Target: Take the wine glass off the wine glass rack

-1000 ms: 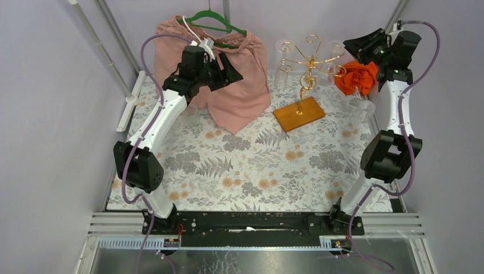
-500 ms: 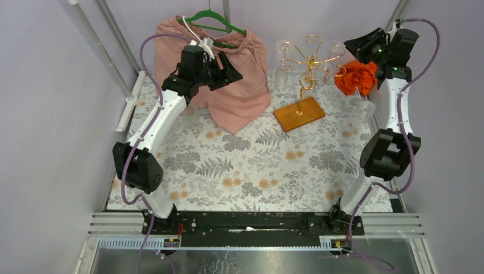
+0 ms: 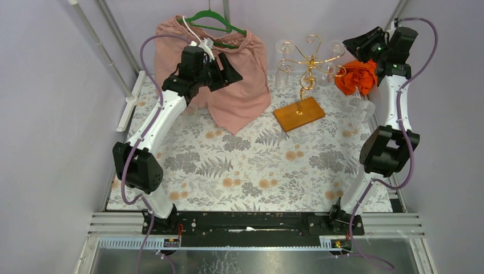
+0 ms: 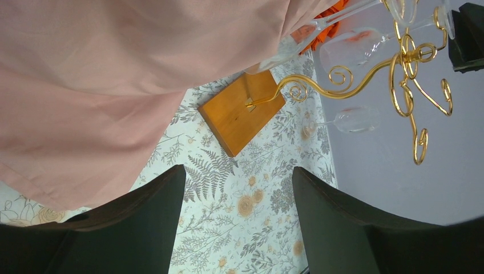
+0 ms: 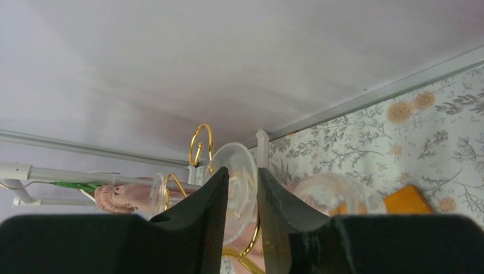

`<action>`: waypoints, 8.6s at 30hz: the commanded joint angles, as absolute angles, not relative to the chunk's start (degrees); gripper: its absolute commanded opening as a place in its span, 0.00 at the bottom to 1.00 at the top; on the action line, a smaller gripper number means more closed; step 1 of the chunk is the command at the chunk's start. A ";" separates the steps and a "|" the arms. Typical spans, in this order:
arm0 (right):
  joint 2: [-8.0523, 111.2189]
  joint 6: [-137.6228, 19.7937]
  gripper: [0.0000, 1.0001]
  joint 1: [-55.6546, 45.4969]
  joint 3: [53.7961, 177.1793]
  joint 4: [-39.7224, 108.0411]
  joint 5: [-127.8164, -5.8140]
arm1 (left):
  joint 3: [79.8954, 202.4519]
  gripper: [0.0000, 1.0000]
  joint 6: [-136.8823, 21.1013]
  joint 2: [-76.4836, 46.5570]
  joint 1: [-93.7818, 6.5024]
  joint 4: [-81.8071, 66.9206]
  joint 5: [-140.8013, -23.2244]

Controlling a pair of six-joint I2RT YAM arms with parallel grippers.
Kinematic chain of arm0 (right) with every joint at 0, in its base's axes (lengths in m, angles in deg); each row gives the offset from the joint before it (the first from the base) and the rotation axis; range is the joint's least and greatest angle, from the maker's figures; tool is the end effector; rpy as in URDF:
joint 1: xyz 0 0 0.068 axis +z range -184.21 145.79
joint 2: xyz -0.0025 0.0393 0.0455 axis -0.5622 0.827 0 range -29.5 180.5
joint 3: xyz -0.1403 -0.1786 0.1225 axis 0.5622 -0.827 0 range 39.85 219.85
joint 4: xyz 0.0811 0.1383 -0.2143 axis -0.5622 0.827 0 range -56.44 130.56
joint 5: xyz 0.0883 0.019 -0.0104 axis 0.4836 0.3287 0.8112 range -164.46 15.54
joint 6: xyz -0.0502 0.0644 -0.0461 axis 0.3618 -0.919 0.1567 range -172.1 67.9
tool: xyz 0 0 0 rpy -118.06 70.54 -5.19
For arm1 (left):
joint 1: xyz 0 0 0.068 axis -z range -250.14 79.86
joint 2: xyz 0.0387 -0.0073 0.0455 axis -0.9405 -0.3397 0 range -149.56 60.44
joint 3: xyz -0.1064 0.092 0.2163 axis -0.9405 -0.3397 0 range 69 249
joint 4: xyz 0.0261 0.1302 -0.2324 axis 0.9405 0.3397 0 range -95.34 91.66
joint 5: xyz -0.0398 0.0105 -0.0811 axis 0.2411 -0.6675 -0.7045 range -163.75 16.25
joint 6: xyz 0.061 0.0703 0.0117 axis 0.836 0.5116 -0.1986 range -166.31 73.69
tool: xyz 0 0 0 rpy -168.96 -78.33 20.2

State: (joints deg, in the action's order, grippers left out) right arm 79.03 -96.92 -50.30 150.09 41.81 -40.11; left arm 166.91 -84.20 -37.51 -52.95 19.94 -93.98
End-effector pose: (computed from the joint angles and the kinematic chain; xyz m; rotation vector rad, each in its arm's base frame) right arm 0.4856 -0.0905 0.4004 0.4523 1.6824 0.8746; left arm 0.4163 -0.1594 0.3539 -0.1444 2.1145 -0.9496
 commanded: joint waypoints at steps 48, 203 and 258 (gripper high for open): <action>70.49 -114.98 0.00 -50.14 140.53 30.47 -43.50 | 165.64 0.76 -84.29 -36.08 -53.70 18.03 -93.26; 49.58 -150.83 0.00 -21.59 124.97 -25.97 -31.41 | 144.36 0.84 -142.93 -38.16 -54.41 -97.20 -125.84; 53.88 -156.17 0.51 -8.73 104.66 -55.29 -38.30 | 135.01 0.00 -116.47 -5.69 -54.01 -58.64 -116.16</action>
